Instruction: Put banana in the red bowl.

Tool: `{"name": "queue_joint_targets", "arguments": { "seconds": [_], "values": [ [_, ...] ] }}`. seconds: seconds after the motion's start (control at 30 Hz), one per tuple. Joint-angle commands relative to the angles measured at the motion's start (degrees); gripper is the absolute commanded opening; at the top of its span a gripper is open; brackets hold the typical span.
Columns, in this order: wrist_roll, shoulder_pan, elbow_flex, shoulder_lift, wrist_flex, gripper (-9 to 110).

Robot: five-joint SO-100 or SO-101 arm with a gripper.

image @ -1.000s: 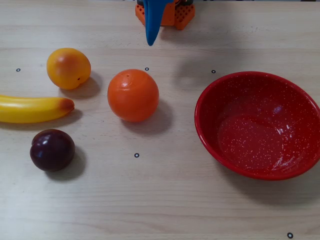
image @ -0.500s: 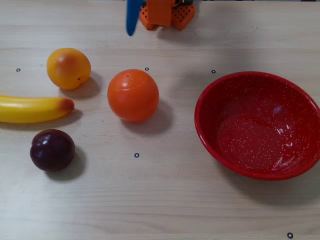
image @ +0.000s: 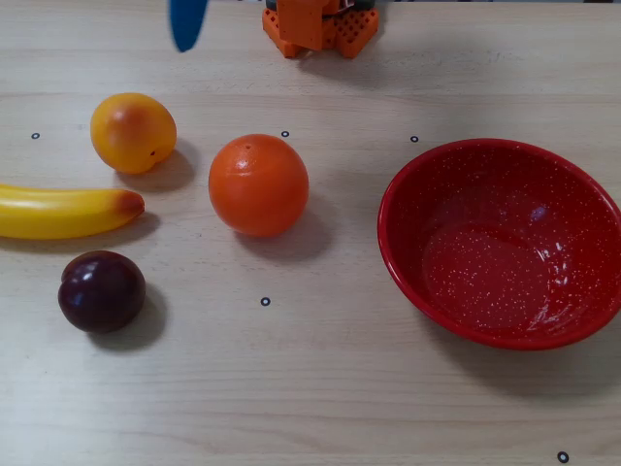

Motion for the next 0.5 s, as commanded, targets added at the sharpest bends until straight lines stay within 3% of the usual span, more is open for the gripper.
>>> {"name": "queue_joint_targets", "arguments": {
  "seconds": [0.0, 0.47],
  "values": [
    [-1.5, 2.4, -8.7, -1.8, 1.1, 8],
    [-7.4, 14.4, -26.4, -21.6, 1.9, 14]
  ]
}}
